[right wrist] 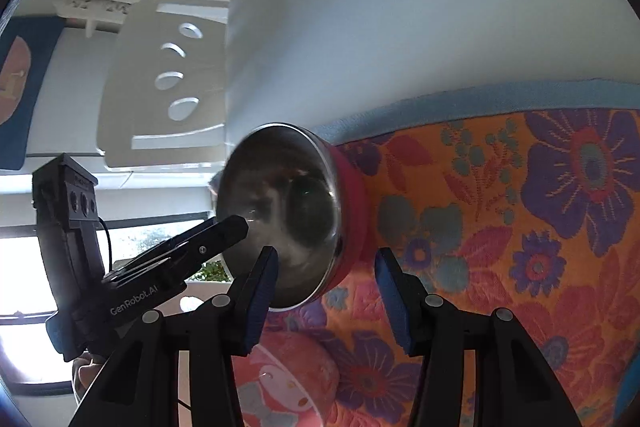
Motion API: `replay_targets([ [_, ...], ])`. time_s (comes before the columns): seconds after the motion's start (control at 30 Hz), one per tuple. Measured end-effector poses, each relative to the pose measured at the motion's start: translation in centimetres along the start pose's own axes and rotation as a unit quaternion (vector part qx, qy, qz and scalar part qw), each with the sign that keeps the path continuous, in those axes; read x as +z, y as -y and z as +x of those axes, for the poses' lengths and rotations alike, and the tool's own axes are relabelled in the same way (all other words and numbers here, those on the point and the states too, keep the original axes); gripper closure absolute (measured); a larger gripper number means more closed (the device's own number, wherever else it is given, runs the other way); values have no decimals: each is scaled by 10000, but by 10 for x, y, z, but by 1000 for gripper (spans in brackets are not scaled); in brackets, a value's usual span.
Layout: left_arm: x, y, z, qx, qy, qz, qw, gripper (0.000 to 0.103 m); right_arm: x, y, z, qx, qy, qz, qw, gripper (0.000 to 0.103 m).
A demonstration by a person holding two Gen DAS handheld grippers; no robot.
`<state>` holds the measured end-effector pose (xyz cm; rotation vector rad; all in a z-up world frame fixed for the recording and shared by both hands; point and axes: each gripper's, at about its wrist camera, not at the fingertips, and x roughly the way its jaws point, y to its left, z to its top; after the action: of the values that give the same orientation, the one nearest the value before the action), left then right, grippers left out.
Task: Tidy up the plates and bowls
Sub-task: 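Grasp the pink-outside steel bowl rim with both tools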
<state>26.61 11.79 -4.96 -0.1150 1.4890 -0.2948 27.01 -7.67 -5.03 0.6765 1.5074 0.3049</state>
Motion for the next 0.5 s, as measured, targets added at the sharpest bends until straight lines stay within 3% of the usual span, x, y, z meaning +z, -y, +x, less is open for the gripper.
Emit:
replay_targets([
  [0.33, 1, 1, 22, 55, -127, 42, 9999, 52, 7, 2, 35, -423, -141, -103, 9990, 54],
  [0.43, 2, 1, 27, 12, -186, 44, 9998, 55, 8, 3, 40, -574, -185, -120, 9981, 54],
  [0.5, 2, 2, 29, -13, -202, 52, 9998, 65, 9, 2, 42, -708, -218, -77, 9972, 57],
])
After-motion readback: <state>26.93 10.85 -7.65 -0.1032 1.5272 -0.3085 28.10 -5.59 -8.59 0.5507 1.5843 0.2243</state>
